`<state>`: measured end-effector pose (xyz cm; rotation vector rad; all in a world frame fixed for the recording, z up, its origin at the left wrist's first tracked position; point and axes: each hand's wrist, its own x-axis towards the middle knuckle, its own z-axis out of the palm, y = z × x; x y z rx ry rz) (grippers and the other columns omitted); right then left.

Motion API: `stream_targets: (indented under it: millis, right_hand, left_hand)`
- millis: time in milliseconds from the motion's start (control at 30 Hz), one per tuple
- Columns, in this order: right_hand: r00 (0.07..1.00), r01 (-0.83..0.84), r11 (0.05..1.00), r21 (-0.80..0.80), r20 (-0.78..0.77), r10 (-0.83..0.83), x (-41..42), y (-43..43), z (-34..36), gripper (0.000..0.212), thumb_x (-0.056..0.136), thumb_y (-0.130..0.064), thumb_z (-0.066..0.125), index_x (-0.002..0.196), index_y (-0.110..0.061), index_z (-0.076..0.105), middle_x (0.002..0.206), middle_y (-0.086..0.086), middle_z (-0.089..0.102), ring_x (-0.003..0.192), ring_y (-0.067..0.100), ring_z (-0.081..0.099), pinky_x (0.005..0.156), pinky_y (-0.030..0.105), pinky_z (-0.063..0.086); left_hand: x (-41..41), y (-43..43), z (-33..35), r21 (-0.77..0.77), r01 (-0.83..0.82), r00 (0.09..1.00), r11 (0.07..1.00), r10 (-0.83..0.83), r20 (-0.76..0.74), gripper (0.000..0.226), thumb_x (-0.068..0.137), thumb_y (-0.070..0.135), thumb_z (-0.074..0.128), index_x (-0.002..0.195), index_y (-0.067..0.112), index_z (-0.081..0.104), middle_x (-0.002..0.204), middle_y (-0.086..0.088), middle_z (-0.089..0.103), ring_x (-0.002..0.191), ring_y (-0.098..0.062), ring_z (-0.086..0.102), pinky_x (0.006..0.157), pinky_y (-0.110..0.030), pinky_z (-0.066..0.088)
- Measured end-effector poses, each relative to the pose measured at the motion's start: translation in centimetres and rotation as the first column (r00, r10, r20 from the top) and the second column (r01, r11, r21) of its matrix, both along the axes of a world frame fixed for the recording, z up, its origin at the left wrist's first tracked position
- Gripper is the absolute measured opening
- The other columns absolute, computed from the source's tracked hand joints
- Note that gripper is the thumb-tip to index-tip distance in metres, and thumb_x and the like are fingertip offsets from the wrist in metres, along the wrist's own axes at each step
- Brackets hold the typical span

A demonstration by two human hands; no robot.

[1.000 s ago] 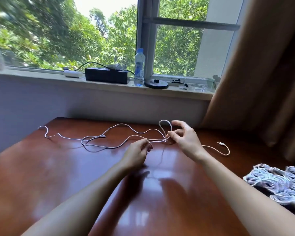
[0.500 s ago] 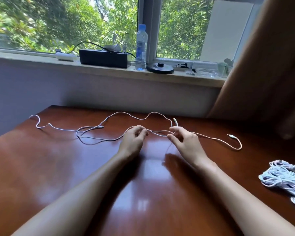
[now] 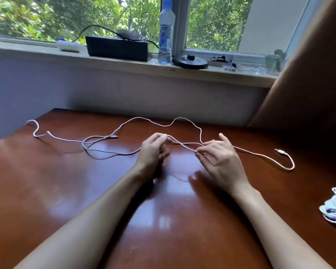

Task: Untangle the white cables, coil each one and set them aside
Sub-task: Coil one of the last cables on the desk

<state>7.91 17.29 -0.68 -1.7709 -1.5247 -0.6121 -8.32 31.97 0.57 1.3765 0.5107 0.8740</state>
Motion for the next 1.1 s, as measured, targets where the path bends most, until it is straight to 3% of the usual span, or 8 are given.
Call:
stream_targets:
  millis: [100, 200, 367, 467, 567, 667, 967, 1100]
  right_hand:
    - [0.991, 0.047, 0.998, -0.047, -0.124, -0.053, -0.7, -0.9, -0.5, 0.017, 0.088, -0.037, 0.070, 0.096, -0.025, 0.080, 0.088, -0.007, 0.076, 0.087, 0.023, 0.065, 0.088, 0.038, 0.051]
    - [0.981, 0.038, 0.998, -0.057, -0.187, -0.048, -1.0, -1.6, -0.4, 0.018, 0.090, -0.040, 0.070, 0.101, -0.029, 0.079, 0.086, -0.011, 0.073, 0.083, 0.019, 0.063, 0.074, 0.041, 0.054]
    - [0.970, -0.040, 0.997, -0.073, -0.242, 0.021, -1.5, -1.5, -0.2, 0.032, 0.092, -0.054, 0.059, 0.105, -0.031, 0.077, 0.086, -0.009, 0.068, 0.084, 0.016, 0.063, 0.073, 0.041, 0.053]
    - [0.969, -0.058, 0.996, -0.066, -0.244, 0.040, -1.4, -1.5, -0.2, 0.011, 0.094, -0.035, 0.070, 0.102, -0.030, 0.075, 0.086, -0.009, 0.062, 0.083, 0.011, 0.061, 0.076, 0.035, 0.051]
    - [0.969, -0.041, 0.993, -0.106, -0.247, 0.014, -1.1, -1.9, -0.3, 0.021, 0.091, -0.018, 0.071, 0.109, -0.030, 0.069, 0.088, -0.009, 0.064, 0.089, 0.011, 0.060, 0.085, 0.030, 0.049]
    - [0.913, -0.071, 0.993, -0.098, -0.406, 0.025, -1.3, -2.1, -0.1, 0.022, 0.092, -0.013, 0.069, 0.107, -0.027, 0.061, 0.089, -0.009, 0.066, 0.089, 0.003, 0.062, 0.084, 0.019, 0.046]
    - [0.934, -0.145, 0.984, -0.104, -0.344, 0.102, -1.6, -2.0, -0.1, 0.006, 0.087, -0.021, 0.079, 0.091, -0.023, 0.077, 0.086, -0.007, 0.067, 0.079, 0.010, 0.066, 0.075, 0.028, 0.050]
    - [0.920, -0.192, 0.959, -0.209, -0.379, 0.101, -2.8, -2.1, -0.2, 0.007, 0.085, -0.043, 0.077, 0.091, -0.040, 0.076, 0.066, -0.011, 0.067, 0.059, 0.001, 0.061, 0.063, 0.028, 0.049]
  left_hand:
    - [-0.3, -0.9, 0.3, -0.208, 0.234, 0.972, 0.950, -0.229, 0.048, 0.037, 0.105, 0.032, 0.036, 0.084, 0.010, 0.057, 0.040, -0.004, 0.037, 0.033, -0.010, 0.018, 0.045, -0.023, 0.011]
    - [-0.4, -1.5, 0.2, -0.308, 0.363, 0.931, 0.879, -0.326, 0.166, 0.043, 0.106, 0.032, 0.032, 0.084, 0.006, 0.057, 0.041, -0.004, 0.035, 0.033, -0.011, 0.017, 0.046, -0.023, 0.012]
    - [-0.7, -1.8, 0.4, -0.427, 0.442, 0.880, 0.789, -0.288, 0.378, 0.040, 0.106, 0.032, 0.036, 0.092, 0.007, 0.064, 0.046, 0.000, 0.031, 0.036, -0.010, 0.020, 0.046, -0.022, 0.015]
    - [-0.8, -1.2, 0.6, -0.489, 0.426, 0.858, 0.761, -0.169, 0.484, 0.040, 0.103, 0.034, 0.041, 0.090, 0.009, 0.069, 0.044, 0.001, 0.027, 0.036, -0.010, 0.018, 0.041, -0.020, 0.015]
    - [-1.4, -0.4, 0.6, -0.543, 0.428, 0.836, 0.722, -0.089, 0.541, 0.038, 0.102, 0.032, 0.042, 0.095, 0.009, 0.070, 0.045, 0.001, 0.027, 0.036, -0.010, 0.020, 0.036, -0.019, 0.019]
    - [-1.4, -0.1, 0.7, -0.569, 0.418, 0.830, 0.709, -0.044, 0.555, 0.040, 0.102, 0.031, 0.039, 0.098, 0.010, 0.073, 0.046, 0.001, 0.028, 0.039, -0.011, 0.020, 0.038, -0.019, 0.020]
    - [-1.4, -1.0, 1.3, -0.571, 0.519, 0.768, 0.636, -0.053, 0.639, 0.049, 0.097, 0.036, 0.043, 0.092, 0.000, 0.076, 0.047, -0.002, 0.030, 0.045, -0.016, 0.029, 0.045, -0.026, 0.035]
    - [-1.3, -1.4, 1.4, -0.558, 0.541, 0.767, 0.629, -0.098, 0.634, 0.048, 0.101, 0.031, 0.037, 0.103, 0.001, 0.074, 0.049, -0.002, 0.032, 0.048, -0.016, 0.031, 0.049, -0.027, 0.035]
